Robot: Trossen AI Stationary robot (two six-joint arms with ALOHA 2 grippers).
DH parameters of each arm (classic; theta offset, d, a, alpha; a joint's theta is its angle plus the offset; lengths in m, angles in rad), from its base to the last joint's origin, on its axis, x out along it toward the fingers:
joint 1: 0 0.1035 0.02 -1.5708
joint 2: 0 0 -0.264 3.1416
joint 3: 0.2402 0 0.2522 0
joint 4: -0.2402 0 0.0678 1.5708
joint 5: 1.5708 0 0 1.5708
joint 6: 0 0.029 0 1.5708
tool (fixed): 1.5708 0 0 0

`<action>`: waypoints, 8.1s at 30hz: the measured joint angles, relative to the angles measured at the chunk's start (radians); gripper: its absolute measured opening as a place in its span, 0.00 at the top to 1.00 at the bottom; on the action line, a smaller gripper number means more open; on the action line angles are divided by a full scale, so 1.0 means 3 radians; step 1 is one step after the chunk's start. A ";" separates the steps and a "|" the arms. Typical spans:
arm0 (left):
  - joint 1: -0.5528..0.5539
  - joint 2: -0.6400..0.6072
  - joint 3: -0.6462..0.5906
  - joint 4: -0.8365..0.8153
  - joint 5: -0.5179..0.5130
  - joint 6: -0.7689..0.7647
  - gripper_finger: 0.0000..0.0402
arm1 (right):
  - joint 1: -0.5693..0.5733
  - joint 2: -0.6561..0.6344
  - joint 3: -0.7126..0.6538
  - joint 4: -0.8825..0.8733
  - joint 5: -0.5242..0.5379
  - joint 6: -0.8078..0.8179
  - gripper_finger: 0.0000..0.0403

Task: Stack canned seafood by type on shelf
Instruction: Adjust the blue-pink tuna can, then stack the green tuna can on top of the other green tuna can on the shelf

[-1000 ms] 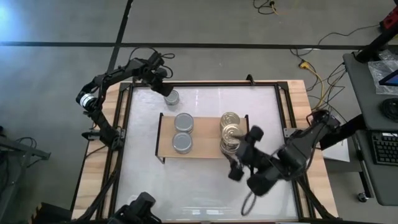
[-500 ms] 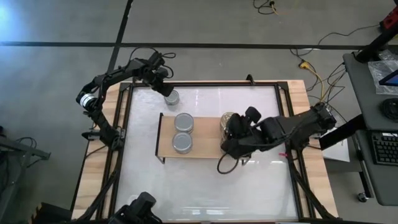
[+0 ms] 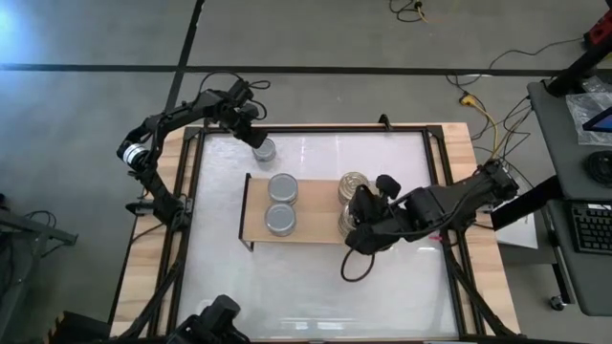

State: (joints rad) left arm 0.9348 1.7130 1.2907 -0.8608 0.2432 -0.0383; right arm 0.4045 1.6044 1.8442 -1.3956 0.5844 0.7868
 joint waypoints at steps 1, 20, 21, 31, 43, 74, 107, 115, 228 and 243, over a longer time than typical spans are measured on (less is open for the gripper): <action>0.0000 0.0000 0.0000 0.0000 0.0000 0.0000 1.00 | 0.0022 0.0001 -0.0001 0.0001 -0.0004 -0.0002 0.87; 0.0000 0.0000 0.0000 0.0000 0.0004 -0.0013 1.00 | 0.0061 0.0024 -0.0009 0.0251 0.0140 -0.0243 0.82; 0.0000 0.0000 0.0000 0.0000 0.0004 -0.0006 1.00 | 0.0061 0.0023 -0.0009 0.0252 0.0149 -0.0255 0.81; 0.0000 -0.0003 -0.0174 0.0199 0.0007 0.0322 1.00 | 0.0227 -0.0040 0.0393 0.0211 0.0498 -0.0331 0.77; -0.0023 -0.0027 -0.0624 0.1037 0.0711 0.0441 1.00 | 0.0422 -0.0040 0.0441 0.0233 0.0502 -0.0268 0.83; -0.0074 -0.0304 -0.1360 0.1522 -0.0349 -0.0090 1.00 | 0.0425 -0.0038 0.0439 0.0309 0.0497 -0.0308 0.83; -0.0861 -0.1744 -0.2349 0.0141 -0.0906 -0.1302 1.00 | 0.1143 0.0475 0.0431 0.0755 0.0497 -0.0393 0.78; -0.1087 -0.1831 -0.2351 0.0056 -0.0883 -0.1653 1.00 | 0.1154 0.0479 0.0431 0.0761 0.0501 -0.0327 0.81; -0.5424 -0.1935 -0.2461 -0.0611 -0.1549 -0.8767 1.00 | 0.1297 0.0480 0.0366 0.0757 -0.0056 0.0109 0.64; -0.6418 -0.0738 -0.1426 -0.0481 -0.1396 -0.8387 1.00 | 0.1297 0.0480 0.0366 0.1270 -0.0224 -0.0023 0.72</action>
State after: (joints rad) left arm -0.9907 1.4915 0.8629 -1.0052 -0.1757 -2.5545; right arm 0.7937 1.7485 1.9541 -1.0145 0.5173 0.7799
